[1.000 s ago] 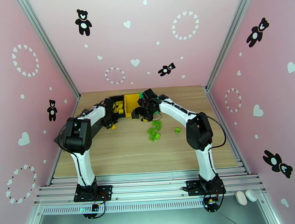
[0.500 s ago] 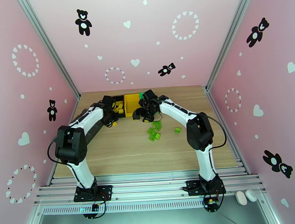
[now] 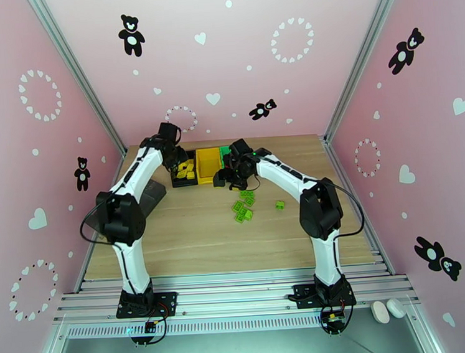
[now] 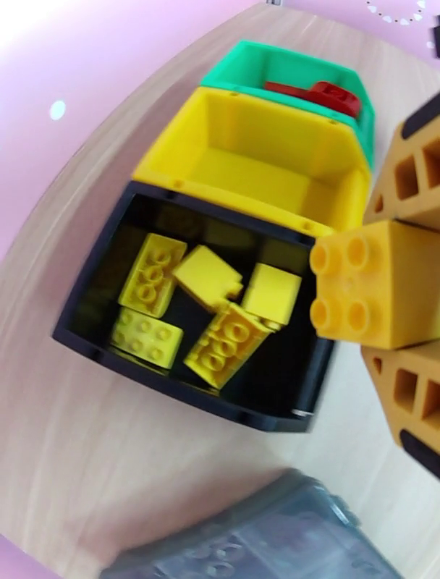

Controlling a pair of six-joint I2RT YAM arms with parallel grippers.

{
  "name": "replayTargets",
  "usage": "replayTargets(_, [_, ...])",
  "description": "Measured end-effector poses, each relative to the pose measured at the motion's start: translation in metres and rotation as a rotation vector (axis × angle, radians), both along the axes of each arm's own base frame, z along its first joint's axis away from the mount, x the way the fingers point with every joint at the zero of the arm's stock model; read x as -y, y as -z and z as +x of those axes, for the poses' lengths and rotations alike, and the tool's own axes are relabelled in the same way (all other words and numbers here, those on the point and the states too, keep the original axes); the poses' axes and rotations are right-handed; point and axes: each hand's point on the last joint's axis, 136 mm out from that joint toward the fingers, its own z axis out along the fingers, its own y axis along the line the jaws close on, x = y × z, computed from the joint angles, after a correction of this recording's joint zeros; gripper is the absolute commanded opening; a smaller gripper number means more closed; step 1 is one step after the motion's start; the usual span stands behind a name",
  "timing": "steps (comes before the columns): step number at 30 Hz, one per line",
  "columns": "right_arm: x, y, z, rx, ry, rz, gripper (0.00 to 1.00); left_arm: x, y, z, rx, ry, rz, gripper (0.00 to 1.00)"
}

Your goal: Sort the legos into containers by color

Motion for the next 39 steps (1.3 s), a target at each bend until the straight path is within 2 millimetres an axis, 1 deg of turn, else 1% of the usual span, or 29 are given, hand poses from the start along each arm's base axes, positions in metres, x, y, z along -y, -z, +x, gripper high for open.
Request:
replayTargets(2, [0.008, -0.004, 0.001, 0.007, 0.01, -0.006, 0.77, -0.002, 0.01, 0.011, -0.019, -0.001, 0.008, 0.54])
replayTargets(3, [0.012, -0.006, 0.001, 0.01, 0.015, -0.009, 0.77, -0.004, 0.015, 0.014, -0.031, -0.005, 0.01, 0.64])
replayTargets(4, [0.016, -0.007, 0.001, 0.015, 0.019, -0.01, 0.77, -0.006, 0.02, 0.017, -0.045, -0.008, 0.014, 0.71])
replayTargets(5, [0.019, -0.009, 0.0, 0.018, 0.023, -0.013, 0.77, -0.007, 0.024, 0.018, -0.053, -0.006, 0.018, 0.74])
replayTargets(8, [0.031, -0.011, -0.002, 0.028, 0.038, -0.03, 0.77, -0.012, 0.032, 0.015, -0.085, -0.013, 0.023, 0.76])
replayTargets(11, [0.042, -0.011, -0.008, 0.028, 0.05, -0.057, 0.77, -0.012, 0.029, 0.011, -0.084, -0.009, 0.024, 0.78])
replayTargets(12, [0.045, -0.01, -0.011, 0.026, 0.053, -0.065, 0.77, -0.01, 0.029, 0.008, -0.083, -0.003, 0.026, 0.79])
replayTargets(15, [0.055, -0.004, -0.017, 0.017, 0.064, -0.096, 0.76, -0.001, 0.027, -0.011, -0.092, 0.028, 0.028, 0.8])
replayTargets(18, [0.065, 0.003, -0.022, 0.008, 0.079, -0.138, 0.75, 0.019, 0.021, -0.033, -0.086, 0.084, 0.017, 0.81])
replayTargets(21, [0.078, 0.012, -0.025, -0.004, 0.105, -0.187, 0.75, 0.046, 0.015, -0.057, -0.075, 0.153, -0.007, 0.83])
replayTargets(23, [0.09, 0.019, -0.028, -0.018, 0.131, -0.221, 0.75, 0.065, 0.015, -0.073, -0.076, 0.204, -0.027, 0.84])
replayTargets(26, [0.113, 0.03, -0.033, -0.047, 0.184, -0.276, 0.78, 0.099, 0.022, -0.097, -0.089, 0.288, -0.054, 0.87])
replayTargets(28, [0.13, 0.036, -0.037, -0.064, 0.222, -0.311, 0.79, 0.122, 0.032, -0.114, -0.109, 0.341, -0.073, 0.9])
replayTargets(31, [0.155, 0.043, -0.041, -0.084, 0.277, -0.353, 0.8, 0.152, 0.046, -0.139, -0.142, 0.407, -0.082, 0.93])
replayTargets(34, [0.179, 0.049, -0.045, -0.106, 0.333, -0.383, 0.81, 0.182, 0.047, -0.157, -0.144, 0.463, -0.101, 0.98])
replayTargets(37, [0.198, 0.055, -0.045, -0.129, 0.377, -0.399, 0.8, 0.207, 0.044, -0.17, -0.133, 0.511, -0.114, 0.99])
replayTargets(39, [0.207, 0.056, -0.043, -0.135, 0.396, -0.403, 0.79, 0.221, 0.045, -0.176, -0.133, 0.537, -0.116, 0.99])
